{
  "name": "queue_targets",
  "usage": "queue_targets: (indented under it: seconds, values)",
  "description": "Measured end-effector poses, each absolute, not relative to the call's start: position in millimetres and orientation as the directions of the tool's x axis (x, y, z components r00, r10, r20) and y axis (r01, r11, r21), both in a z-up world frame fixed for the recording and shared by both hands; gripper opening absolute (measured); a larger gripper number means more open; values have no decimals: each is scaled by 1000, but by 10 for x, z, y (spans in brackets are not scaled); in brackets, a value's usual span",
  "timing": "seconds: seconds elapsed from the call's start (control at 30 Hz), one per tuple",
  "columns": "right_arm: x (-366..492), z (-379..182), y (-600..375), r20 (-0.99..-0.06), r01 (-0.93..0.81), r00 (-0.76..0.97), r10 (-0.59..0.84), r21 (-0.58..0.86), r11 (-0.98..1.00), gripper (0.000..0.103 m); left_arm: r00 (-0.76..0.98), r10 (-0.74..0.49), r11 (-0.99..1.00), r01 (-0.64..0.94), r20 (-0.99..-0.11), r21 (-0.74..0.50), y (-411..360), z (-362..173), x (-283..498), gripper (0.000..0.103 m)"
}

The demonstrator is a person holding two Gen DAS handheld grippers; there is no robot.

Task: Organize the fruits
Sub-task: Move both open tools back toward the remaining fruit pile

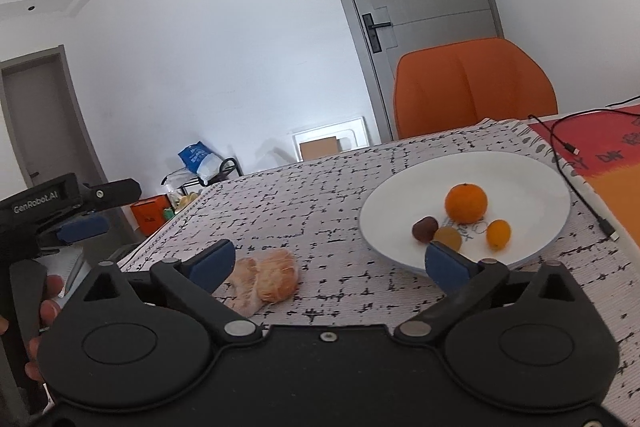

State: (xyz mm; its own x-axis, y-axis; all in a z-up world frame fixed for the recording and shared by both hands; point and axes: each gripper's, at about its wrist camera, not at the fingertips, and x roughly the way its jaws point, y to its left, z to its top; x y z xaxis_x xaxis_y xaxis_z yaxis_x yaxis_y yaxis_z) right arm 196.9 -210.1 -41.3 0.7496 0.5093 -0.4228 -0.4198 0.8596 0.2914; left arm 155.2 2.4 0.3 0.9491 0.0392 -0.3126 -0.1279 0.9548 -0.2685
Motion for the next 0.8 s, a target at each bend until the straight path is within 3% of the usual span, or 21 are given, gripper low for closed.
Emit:
queue_targets:
  seconds: [0.3,0.53,0.8]
  values:
    - [1957,-461,-1933,-447,-446,722,528,282,849,103,944,42,944,-145,-328,-296,208,-46,1493,103]
    - [1957,-497,-1783,-482,-454,704,522,259,852,103,918,-21,922,-136,-397,-362,345,-223,1514,103]
    - [1981,-556,-1709,-501,-472,679,536,262,842,103,896,-25,924,-149,-444,-353,366,-390,1547,100]
